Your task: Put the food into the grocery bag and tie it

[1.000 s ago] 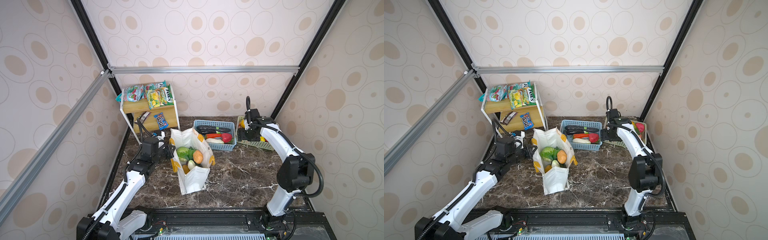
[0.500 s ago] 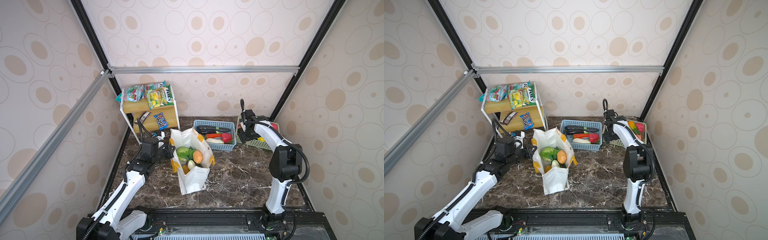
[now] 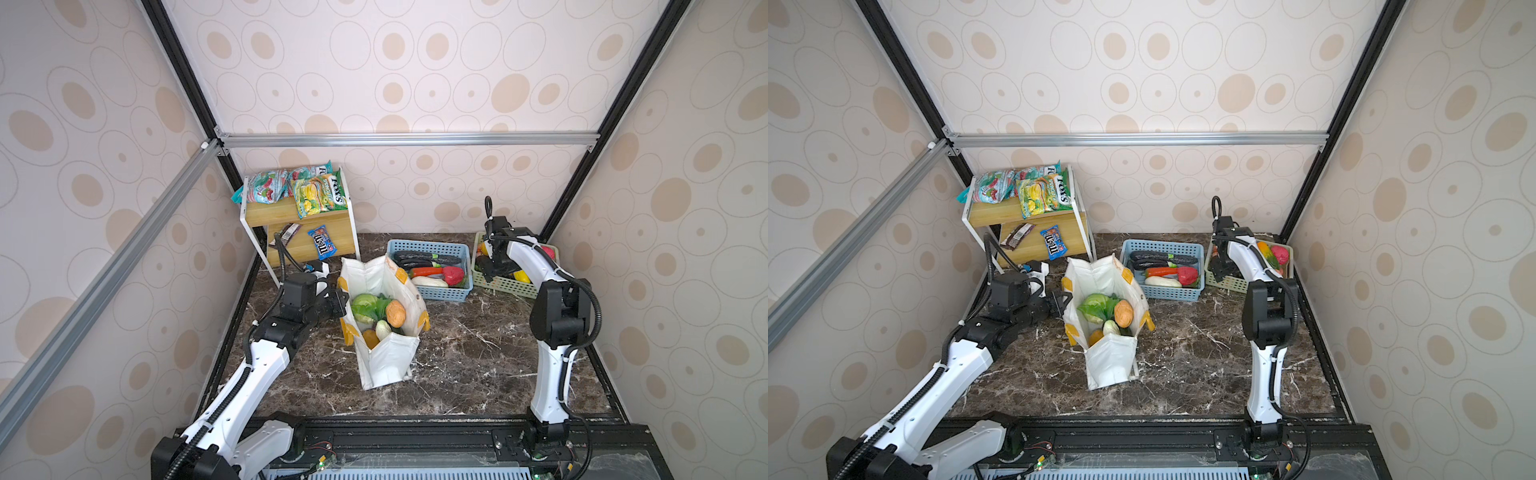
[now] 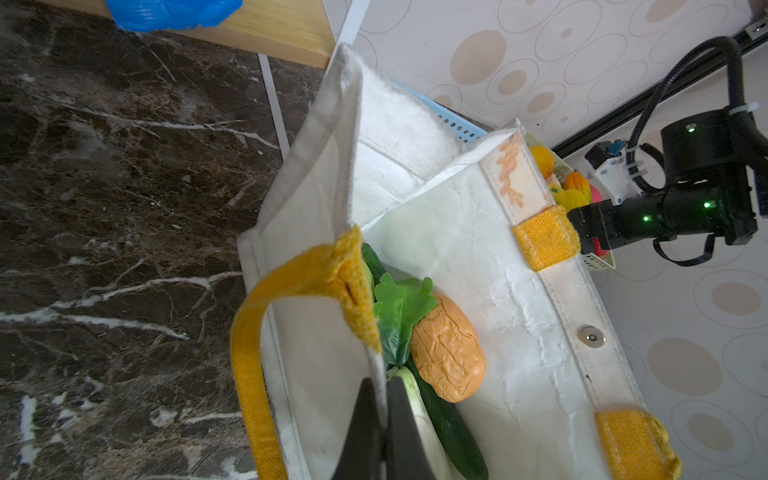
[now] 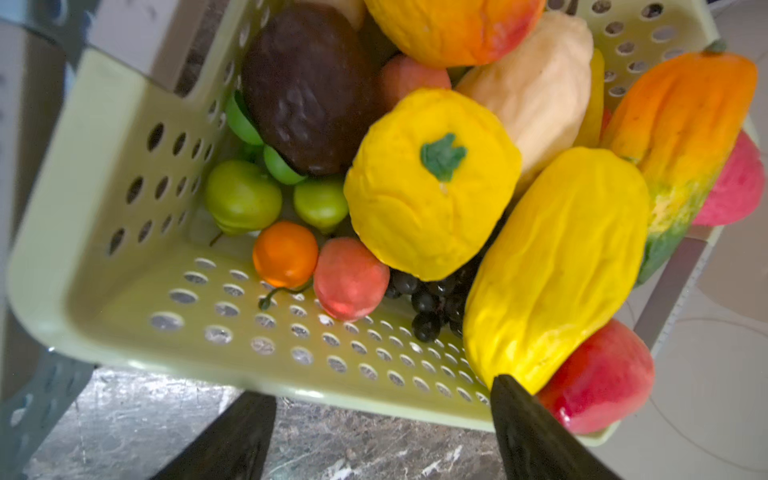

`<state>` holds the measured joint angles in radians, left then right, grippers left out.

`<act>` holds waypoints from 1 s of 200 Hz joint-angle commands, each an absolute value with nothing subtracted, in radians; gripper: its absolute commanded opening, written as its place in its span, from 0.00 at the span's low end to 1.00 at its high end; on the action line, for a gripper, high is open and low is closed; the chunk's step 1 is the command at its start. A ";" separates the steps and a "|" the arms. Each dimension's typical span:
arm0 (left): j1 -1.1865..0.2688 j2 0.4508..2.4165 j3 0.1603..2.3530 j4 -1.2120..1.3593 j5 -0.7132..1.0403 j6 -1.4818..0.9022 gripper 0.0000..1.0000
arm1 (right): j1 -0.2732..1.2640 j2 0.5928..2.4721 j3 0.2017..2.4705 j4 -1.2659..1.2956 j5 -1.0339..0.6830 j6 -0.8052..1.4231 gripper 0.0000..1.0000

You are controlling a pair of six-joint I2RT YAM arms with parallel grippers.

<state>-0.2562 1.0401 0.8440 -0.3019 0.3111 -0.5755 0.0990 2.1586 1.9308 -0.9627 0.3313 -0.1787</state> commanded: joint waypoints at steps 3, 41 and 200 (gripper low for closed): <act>-0.256 1.046 0.912 -0.311 0.295 -0.553 0.00 | 0.079 2.200 1.978 -1.015 0.292 -0.189 0.84; -0.257 1.082 0.929 -0.293 0.295 -0.560 0.00 | 0.053 2.226 1.997 -1.020 0.249 -0.176 0.82; -0.257 1.106 0.955 -0.306 0.298 -0.544 0.00 | 0.031 2.215 1.945 -1.045 0.125 -0.059 0.36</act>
<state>-0.2562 1.1168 0.9154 -0.3271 0.3042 -0.5667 0.0345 2.2311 1.9728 -0.9943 0.1764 -0.0929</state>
